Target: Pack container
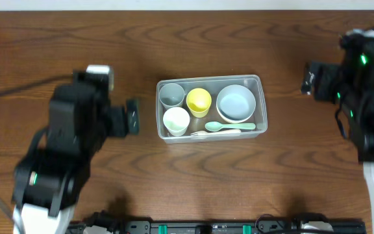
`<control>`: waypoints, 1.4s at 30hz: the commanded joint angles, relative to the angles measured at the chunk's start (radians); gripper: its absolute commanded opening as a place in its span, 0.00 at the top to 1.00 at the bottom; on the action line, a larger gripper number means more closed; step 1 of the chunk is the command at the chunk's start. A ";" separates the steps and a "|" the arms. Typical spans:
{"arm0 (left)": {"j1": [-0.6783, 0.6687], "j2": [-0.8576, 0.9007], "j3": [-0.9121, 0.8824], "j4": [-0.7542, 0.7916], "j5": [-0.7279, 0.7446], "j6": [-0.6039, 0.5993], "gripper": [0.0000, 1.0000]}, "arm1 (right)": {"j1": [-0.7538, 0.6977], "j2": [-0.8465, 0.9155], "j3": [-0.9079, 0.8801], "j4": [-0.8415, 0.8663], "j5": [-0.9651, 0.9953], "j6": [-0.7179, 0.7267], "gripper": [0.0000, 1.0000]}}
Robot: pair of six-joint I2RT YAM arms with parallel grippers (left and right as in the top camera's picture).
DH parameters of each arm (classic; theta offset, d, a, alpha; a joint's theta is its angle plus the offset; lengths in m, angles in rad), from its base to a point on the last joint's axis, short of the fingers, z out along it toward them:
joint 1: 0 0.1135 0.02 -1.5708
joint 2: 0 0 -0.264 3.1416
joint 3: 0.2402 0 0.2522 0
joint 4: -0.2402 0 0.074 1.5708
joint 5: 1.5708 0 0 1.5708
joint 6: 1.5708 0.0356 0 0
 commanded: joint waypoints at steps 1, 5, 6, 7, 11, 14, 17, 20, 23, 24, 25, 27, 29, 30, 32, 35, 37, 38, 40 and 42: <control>0.003 -0.154 -0.142 -0.006 -0.016 -0.006 0.02 | 0.019 -0.133 -0.159 0.015 0.070 0.067 0.01; 0.003 -0.376 -0.301 -0.009 -0.016 -0.047 0.02 | 0.050 -0.375 -0.417 0.065 0.126 0.113 0.01; 0.003 -0.422 -0.331 -0.010 -0.016 -0.061 0.02 | 0.051 -0.429 -0.471 0.073 0.128 0.113 0.01; 0.003 -0.460 -0.354 -0.010 -0.016 -0.071 0.02 | 0.051 -0.483 -0.520 0.077 0.129 0.113 0.01; 0.003 -0.558 -0.403 -0.010 -0.016 -0.074 0.02 | 0.051 -0.629 -0.628 0.078 0.128 0.113 0.01; 0.003 -0.566 -0.404 -0.011 -0.016 -0.074 0.02 | 0.051 -0.674 -0.650 0.061 0.120 0.112 0.01; 0.003 -0.566 -0.404 -0.011 -0.016 -0.074 0.02 | 0.051 -0.678 -0.650 0.016 0.120 0.112 0.01; 0.003 -0.566 -0.404 -0.011 -0.016 -0.074 0.02 | 0.051 -0.678 -0.650 -0.036 0.120 0.112 0.01; 0.003 -0.566 -0.404 -0.011 -0.016 -0.074 0.02 | 0.051 -0.677 -0.650 -0.090 0.120 0.112 0.01; 0.003 -0.566 -0.404 -0.011 -0.016 -0.074 0.02 | 0.051 -0.677 -0.650 -0.105 0.120 0.112 0.01; 0.003 -0.566 -0.404 -0.011 -0.016 -0.074 0.02 | 0.051 -0.677 -0.650 -0.119 0.120 0.112 0.01; 0.003 -0.566 -0.404 -0.011 -0.016 -0.074 0.02 | 0.051 -0.677 -0.650 -0.149 0.120 0.112 0.01; 0.003 -0.566 -0.404 -0.011 -0.016 -0.074 0.02 | 0.051 -0.677 -0.650 -0.174 0.120 0.112 0.01; 0.003 -0.566 -0.404 -0.011 -0.016 -0.074 0.02 | 0.051 -0.677 -0.650 -0.184 0.120 0.112 0.01; 0.003 -0.566 -0.404 -0.011 -0.016 -0.074 0.02 | 0.051 -0.677 -0.650 -0.200 0.120 0.112 0.01; 0.003 -0.566 -0.404 -0.011 -0.016 -0.074 0.02 | 0.052 -0.699 -0.652 -0.224 0.116 0.112 0.01; 0.003 -0.566 -0.404 -0.011 -0.016 -0.074 0.02 | 0.052 -0.736 -0.653 -0.215 0.070 0.116 0.01; 0.003 -0.566 -0.404 -0.011 -0.016 -0.074 0.02 | 0.052 -0.755 -0.657 -0.211 0.047 0.116 0.01; 0.003 -0.566 -0.404 -0.011 -0.016 -0.074 0.02 | 0.052 -0.808 -0.680 -0.175 0.034 0.116 0.01; 0.003 -0.566 -0.404 -0.011 -0.016 -0.074 0.02 | 0.052 -0.860 -0.718 -0.127 0.034 0.115 0.01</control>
